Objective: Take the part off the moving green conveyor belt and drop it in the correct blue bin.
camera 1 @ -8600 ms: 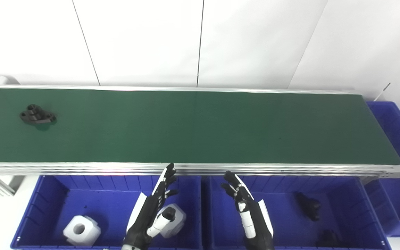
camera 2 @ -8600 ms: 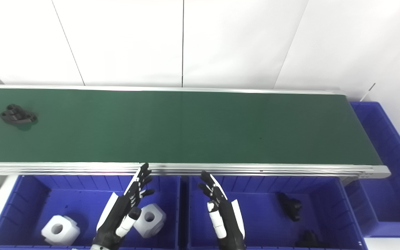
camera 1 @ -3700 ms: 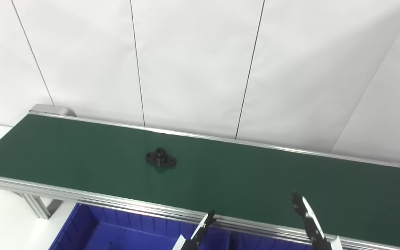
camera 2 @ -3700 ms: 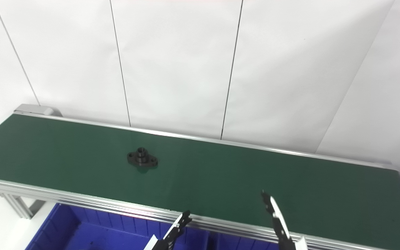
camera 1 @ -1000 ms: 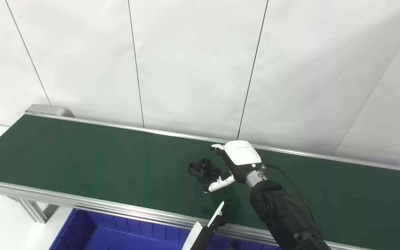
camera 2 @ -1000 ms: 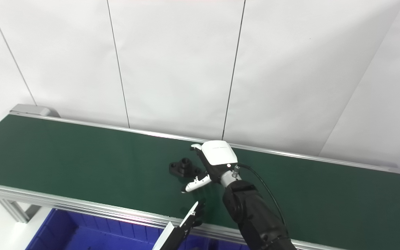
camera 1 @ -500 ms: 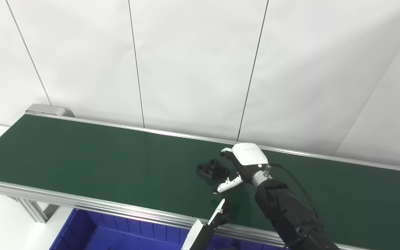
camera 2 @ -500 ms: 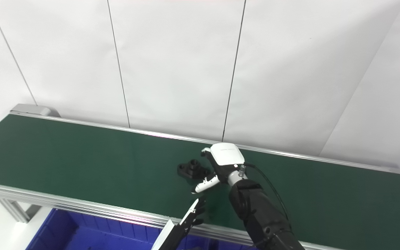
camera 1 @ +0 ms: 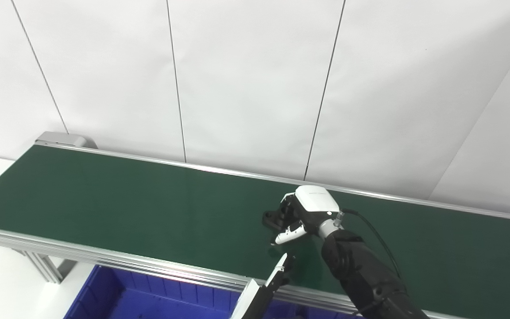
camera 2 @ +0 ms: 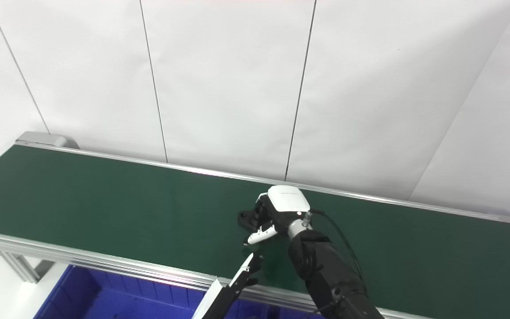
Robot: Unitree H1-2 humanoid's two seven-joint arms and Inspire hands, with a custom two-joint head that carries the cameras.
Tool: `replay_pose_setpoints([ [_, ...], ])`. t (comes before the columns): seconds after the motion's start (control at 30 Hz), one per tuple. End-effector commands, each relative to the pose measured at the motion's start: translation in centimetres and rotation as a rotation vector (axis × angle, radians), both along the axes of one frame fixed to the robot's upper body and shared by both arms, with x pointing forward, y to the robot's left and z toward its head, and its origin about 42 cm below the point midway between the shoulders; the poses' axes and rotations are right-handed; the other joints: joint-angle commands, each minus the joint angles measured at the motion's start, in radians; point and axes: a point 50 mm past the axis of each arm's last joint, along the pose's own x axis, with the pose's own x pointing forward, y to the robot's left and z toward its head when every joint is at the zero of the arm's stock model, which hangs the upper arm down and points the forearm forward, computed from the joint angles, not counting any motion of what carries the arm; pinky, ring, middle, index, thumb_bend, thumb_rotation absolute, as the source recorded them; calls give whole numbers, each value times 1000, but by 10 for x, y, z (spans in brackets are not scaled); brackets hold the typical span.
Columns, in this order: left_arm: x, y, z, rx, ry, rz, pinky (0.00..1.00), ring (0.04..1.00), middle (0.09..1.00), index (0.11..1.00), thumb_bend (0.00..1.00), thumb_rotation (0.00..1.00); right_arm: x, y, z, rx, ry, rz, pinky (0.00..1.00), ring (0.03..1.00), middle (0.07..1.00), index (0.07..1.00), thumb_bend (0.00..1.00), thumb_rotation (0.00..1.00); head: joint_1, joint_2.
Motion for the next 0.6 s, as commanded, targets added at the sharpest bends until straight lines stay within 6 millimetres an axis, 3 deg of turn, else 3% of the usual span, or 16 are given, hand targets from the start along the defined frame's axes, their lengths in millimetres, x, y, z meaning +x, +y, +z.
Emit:
replay_pose_setpoints([
  [0.0,-23,-48,22,-146,-9,-14,898,962,982,1000,838,969,11,13,27,35,-82,21,366,475,578,629,770,384,0,1],
  [0.1,-24,-49,23,-144,-8,-14,904,965,983,1000,845,978,10,14,24,46,-67,20,342,451,554,625,742,228,1,2],
  [0.13,-24,-49,23,-146,-4,-13,899,965,983,1000,853,976,10,14,23,49,-61,20,318,415,487,577,632,92,1,2],
  [0.17,-24,-49,23,-148,-2,-12,899,965,983,1000,853,976,10,14,21,49,-59,19,318,415,487,577,632,92,2,4],
  [0.2,-24,-49,24,-150,-2,-12,898,965,983,1000,855,976,9,14,20,34,-63,21,287,388,470,564,559,37,2,4],
  [0.37,-25,-49,26,-151,-8,-10,896,964,982,1000,850,974,8,14,18,-51,-60,1,240,366,471,558,508,0,-5,12],
  [0.43,-26,-48,26,-150,-6,-12,912,972,986,1000,853,979,8,13,17,-82,-36,-11,285,394,512,522,512,0,-8,14],
  [0.57,-26,-48,27,-151,-3,-15,927,980,991,1000,856,982,8,9,18,-102,20,-33,284,397,502,525,513,0,-11,17],
])
